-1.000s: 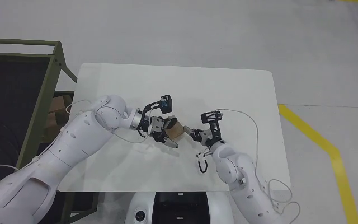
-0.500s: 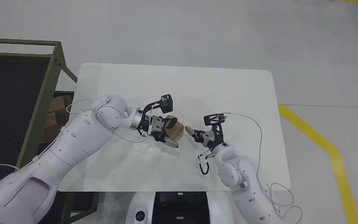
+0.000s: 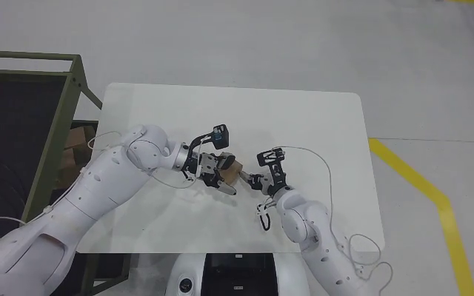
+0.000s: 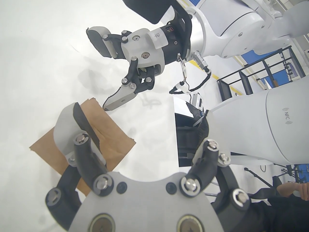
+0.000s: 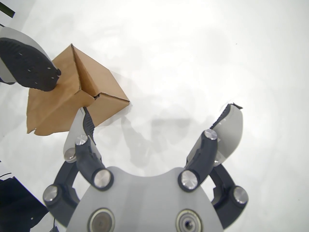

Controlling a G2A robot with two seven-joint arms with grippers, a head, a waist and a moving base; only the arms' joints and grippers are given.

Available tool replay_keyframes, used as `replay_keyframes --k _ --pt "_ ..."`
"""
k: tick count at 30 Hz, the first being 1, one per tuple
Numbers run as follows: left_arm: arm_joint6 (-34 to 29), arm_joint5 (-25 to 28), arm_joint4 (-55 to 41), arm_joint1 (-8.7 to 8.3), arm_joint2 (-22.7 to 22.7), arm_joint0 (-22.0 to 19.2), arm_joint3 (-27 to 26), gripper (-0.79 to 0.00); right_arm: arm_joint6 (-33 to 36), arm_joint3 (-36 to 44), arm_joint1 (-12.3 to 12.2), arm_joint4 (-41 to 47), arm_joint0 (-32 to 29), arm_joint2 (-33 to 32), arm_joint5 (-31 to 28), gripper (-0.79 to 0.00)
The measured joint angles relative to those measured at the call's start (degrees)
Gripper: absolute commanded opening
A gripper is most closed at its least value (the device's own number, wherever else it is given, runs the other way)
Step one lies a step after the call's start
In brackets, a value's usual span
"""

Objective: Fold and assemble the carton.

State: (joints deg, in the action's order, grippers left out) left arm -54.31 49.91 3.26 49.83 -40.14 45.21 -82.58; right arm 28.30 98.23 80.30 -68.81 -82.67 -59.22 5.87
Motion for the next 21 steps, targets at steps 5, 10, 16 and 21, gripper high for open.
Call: replay_keyframes --k 5,10,16,21 --pt "0.24 0.31 -0.19 -0.10 -0.47 0.17 -0.10 0.000 -0.98 0.61 0.05 0.16 -0.22 0.36 0.06 0.000" --pt "0.48 0.55 -0.12 -0.31 -1.04 0.56 -0.44 0.000 -1.33 0.92 0.12 0.15 -0.18 0.80 0.24 0.000" --pt "0.52 0.56 -0.03 -0.50 -1.52 1.03 -0.83 0.000 -0.94 0.56 0.28 -0.25 0.38 1.59 0.77 0.000" --pt "0.44 0.50 -0.06 -0.54 -1.65 1.27 -0.99 0.000 -0.81 -0.07 0.42 -0.21 0.88 2.08 1.08 0.000"
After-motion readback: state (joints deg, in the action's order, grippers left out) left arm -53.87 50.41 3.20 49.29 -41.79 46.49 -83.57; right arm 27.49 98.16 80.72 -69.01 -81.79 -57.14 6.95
